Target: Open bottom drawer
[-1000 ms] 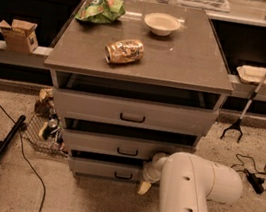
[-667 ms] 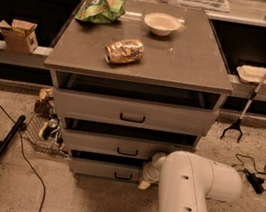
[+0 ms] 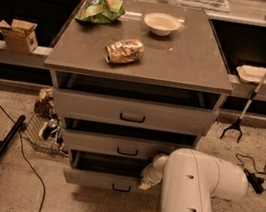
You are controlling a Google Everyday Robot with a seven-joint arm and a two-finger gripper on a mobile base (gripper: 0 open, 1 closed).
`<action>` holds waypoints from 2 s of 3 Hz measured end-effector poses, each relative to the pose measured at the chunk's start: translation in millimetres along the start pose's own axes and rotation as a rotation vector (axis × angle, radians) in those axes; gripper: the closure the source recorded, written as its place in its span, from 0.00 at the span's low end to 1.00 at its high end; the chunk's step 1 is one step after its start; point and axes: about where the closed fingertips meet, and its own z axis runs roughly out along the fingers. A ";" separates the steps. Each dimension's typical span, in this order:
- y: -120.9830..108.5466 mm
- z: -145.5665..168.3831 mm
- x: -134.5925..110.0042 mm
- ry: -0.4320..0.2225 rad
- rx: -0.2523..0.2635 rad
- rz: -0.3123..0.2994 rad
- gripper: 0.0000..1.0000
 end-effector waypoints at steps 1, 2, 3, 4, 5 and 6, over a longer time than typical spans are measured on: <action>1.1 -0.3 -0.3 0.000 -0.002 -0.001 0.84; 1.1 -0.3 -0.3 0.000 -0.002 -0.001 0.60; 1.2 -0.2 -0.3 0.000 -0.002 -0.001 0.29; 1.2 -0.2 -0.3 0.000 -0.002 -0.001 0.06; 1.3 -0.2 -0.3 0.000 -0.002 -0.001 0.00; 1.3 -0.1 -0.3 0.000 -0.002 -0.001 0.00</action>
Offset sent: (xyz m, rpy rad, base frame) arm -0.0011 0.0003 0.0003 0.0000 0.0017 0.0012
